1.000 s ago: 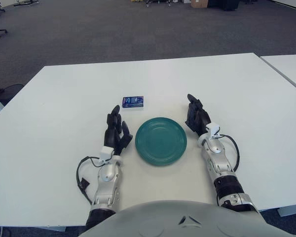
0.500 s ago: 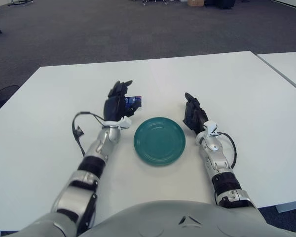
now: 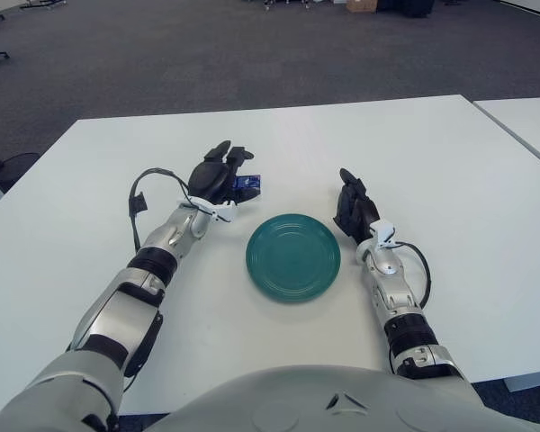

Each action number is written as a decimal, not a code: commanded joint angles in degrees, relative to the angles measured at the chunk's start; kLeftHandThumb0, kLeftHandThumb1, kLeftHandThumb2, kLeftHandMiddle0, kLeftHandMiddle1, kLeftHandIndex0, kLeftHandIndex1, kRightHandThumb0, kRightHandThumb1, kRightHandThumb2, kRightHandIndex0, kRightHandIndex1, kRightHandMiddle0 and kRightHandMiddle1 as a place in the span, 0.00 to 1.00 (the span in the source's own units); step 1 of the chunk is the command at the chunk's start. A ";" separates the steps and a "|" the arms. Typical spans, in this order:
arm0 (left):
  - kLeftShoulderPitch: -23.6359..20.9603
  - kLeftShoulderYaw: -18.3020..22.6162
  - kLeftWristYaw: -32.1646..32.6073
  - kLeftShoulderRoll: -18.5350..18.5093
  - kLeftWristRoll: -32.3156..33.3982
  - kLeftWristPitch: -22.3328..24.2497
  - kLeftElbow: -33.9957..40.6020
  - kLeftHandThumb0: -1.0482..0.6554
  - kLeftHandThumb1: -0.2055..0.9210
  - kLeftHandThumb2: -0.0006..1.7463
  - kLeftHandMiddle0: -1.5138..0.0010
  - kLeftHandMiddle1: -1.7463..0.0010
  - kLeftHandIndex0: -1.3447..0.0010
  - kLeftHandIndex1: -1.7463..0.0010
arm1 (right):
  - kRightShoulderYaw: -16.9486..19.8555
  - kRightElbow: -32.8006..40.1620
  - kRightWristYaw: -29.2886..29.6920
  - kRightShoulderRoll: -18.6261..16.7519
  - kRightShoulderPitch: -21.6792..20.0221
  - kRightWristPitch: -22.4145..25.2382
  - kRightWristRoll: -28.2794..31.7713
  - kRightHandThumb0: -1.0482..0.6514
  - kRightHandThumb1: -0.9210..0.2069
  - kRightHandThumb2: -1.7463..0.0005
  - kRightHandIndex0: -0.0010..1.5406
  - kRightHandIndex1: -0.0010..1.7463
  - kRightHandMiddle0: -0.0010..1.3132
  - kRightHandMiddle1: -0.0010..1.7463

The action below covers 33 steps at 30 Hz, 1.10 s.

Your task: Put the gum into the plate.

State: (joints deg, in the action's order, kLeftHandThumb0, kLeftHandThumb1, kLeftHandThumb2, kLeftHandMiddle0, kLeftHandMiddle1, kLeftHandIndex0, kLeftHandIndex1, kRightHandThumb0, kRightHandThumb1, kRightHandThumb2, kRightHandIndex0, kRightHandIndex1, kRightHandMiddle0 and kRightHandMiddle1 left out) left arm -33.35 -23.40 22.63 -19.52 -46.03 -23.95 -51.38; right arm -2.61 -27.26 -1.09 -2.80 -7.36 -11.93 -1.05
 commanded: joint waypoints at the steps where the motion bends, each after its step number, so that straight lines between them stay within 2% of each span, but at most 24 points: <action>1: -3.91 -1.66 -2.42 -1.42 -0.54 0.01 -2.86 0.00 1.00 0.20 0.82 1.00 0.88 0.30 | -0.48 -6.50 -0.24 -0.53 6.27 5.50 -0.15 0.17 0.00 0.52 0.01 0.00 0.00 0.12; 10: -9.75 -6.44 -4.45 0.36 -1.76 1.14 -13.65 0.00 1.00 0.20 0.87 1.00 0.90 0.31 | -0.96 -6.52 0.00 -0.48 6.73 4.58 -0.79 0.17 0.00 0.51 0.03 0.01 0.00 0.16; 19: -13.58 -11.58 -13.03 0.53 -3.35 1.53 -19.02 0.00 1.00 0.18 0.91 1.00 0.89 0.36 | -0.69 -6.14 0.07 -0.72 7.24 4.76 -0.31 0.17 0.00 0.52 0.03 0.00 0.00 0.14; 24: -14.45 -12.40 -15.23 1.59 -2.68 2.82 -20.68 0.00 1.00 0.16 0.91 1.00 0.88 0.39 | -0.43 -6.25 0.68 -0.84 7.23 5.14 -0.34 0.16 0.00 0.52 0.02 0.00 0.00 0.13; 33: -14.10 -14.60 -14.78 3.46 -3.44 7.59 -24.93 0.00 1.00 0.16 0.92 1.00 0.88 0.40 | 0.08 -7.52 0.79 -0.97 6.85 4.82 0.20 0.17 0.00 0.52 0.03 0.00 0.00 0.16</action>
State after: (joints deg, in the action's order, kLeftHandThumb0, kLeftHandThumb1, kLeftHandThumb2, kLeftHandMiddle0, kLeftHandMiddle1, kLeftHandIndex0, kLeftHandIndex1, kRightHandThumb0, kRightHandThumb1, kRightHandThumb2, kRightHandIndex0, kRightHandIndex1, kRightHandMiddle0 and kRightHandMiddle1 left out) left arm -48.48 -36.47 9.29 -16.23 -48.30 -18.23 -74.13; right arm -2.70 -27.43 -0.09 -3.20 -6.88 -13.16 -1.27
